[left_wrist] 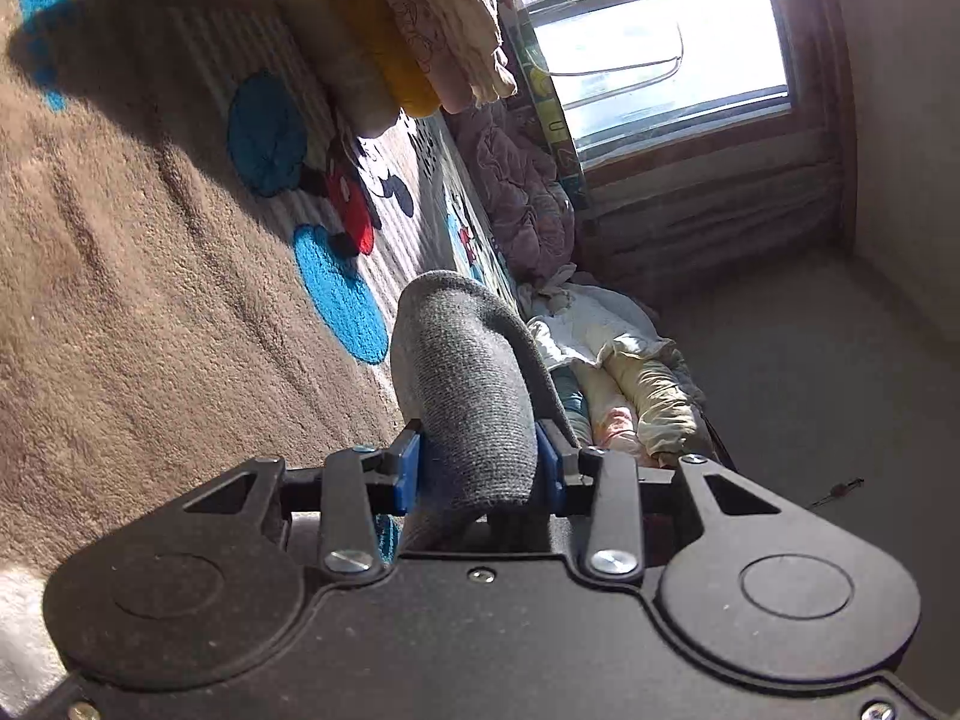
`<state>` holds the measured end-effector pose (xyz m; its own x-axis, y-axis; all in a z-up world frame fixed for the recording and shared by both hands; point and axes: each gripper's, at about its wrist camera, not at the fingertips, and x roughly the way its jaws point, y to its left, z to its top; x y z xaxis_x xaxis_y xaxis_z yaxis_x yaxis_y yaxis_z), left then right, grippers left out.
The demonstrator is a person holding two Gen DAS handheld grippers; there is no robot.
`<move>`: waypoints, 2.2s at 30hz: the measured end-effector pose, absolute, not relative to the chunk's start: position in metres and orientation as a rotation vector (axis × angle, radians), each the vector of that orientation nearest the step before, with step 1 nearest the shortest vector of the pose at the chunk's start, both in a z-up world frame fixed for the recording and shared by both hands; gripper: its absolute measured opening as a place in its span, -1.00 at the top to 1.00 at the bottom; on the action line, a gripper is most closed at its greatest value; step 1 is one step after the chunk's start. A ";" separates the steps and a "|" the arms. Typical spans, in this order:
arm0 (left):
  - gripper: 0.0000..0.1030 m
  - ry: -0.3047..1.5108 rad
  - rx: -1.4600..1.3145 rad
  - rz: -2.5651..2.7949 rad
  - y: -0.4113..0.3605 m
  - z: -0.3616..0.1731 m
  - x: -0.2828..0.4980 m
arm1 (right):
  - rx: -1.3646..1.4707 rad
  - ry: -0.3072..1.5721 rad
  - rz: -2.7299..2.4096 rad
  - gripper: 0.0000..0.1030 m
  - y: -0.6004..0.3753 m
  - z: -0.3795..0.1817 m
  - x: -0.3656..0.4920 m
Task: Fold clothes
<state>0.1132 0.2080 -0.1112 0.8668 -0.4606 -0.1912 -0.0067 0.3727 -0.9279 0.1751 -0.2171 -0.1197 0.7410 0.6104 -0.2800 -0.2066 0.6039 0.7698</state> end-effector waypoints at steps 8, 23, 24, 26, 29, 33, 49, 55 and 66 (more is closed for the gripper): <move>0.29 0.322 -1.219 -0.208 0.294 -0.112 0.132 | 0.787 0.614 0.639 0.07 -0.113 -0.101 0.238; -0.01 0.249 -1.192 0.036 0.384 -0.122 0.207 | 0.803 0.614 0.782 0.07 0.023 -0.088 0.367; -0.17 0.303 -1.164 0.100 0.386 -0.125 0.215 | 0.789 0.629 0.751 -0.01 0.031 -0.093 0.376; -0.17 0.398 -1.117 0.193 0.382 -0.133 0.228 | 0.672 0.700 0.615 -0.17 0.046 -0.110 0.393; -0.28 0.428 -1.030 0.225 0.371 -0.131 0.242 | 0.632 0.772 0.519 -0.13 0.047 -0.137 0.406; -0.31 0.432 -0.989 0.239 0.367 -0.133 0.251 | 0.621 0.750 0.546 -0.14 0.035 -0.139 0.398; -0.90 0.526 -0.703 0.287 0.301 -0.110 0.201 | 0.218 0.878 0.519 -0.82 0.011 -0.121 0.293; -0.99 0.718 -0.278 0.305 0.235 -0.113 0.180 | 0.048 0.933 0.489 -0.99 0.017 -0.120 0.247; -0.99 0.869 -0.154 0.175 0.192 -0.117 0.119 | -0.081 0.983 0.481 -0.99 0.006 -0.121 0.180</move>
